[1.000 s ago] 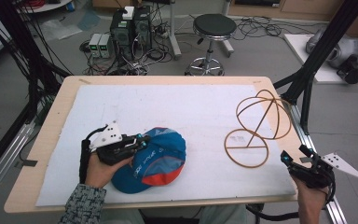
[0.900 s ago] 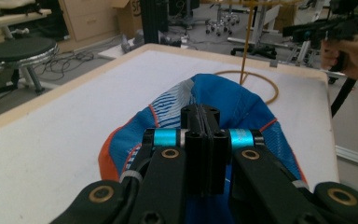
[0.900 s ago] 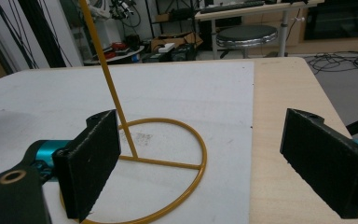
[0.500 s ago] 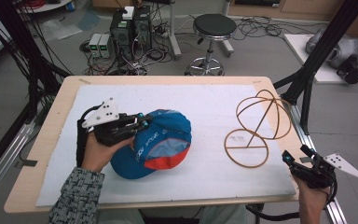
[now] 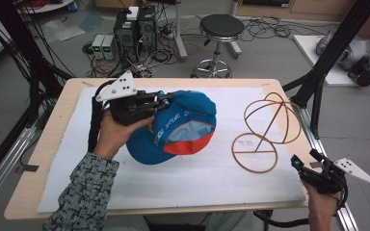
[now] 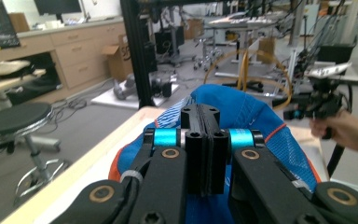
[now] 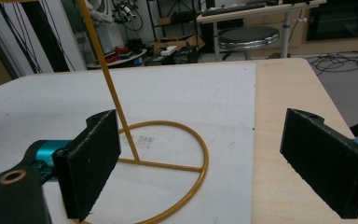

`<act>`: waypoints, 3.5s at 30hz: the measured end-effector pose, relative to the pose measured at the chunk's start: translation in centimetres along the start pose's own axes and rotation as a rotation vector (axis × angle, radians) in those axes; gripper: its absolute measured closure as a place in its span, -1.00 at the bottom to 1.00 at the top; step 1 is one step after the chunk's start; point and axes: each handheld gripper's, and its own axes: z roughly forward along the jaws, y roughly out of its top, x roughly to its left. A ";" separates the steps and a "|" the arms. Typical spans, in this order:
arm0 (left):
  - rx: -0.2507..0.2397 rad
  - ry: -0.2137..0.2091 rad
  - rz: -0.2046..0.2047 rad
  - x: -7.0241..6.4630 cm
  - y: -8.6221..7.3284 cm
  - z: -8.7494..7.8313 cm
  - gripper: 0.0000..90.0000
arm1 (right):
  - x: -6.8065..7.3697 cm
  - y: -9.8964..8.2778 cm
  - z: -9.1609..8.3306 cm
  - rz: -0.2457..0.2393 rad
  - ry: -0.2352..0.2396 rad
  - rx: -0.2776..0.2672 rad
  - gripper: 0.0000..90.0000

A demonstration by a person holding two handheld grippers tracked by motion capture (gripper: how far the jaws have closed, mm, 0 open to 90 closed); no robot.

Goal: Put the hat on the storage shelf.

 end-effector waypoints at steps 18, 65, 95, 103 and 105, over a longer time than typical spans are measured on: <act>-0.117 -0.058 -0.009 1.4 4.0 4.4 0.97 | -0.3 -0.1 -0.1 0.022 0.013 -0.022 -0.75; -0.124 -0.241 -0.004 -1.2 5.6 17.9 0.97 | -0.6 -0.4 -1.4 0.031 0.018 -0.028 -0.75; -0.029 -0.316 -0.011 -3.6 3.6 23.8 0.97 | -0.8 -0.4 -1.4 0.028 0.009 -0.013 -0.75; -0.018 -0.327 -0.007 -4.3 3.3 24.9 0.97 | -0.8 -0.4 -1.4 0.027 0.003 -0.004 -0.75; -0.018 -0.328 -0.012 -4.4 3.2 25.1 0.97 | -0.8 -0.5 -1.4 0.037 0.011 -0.009 -0.75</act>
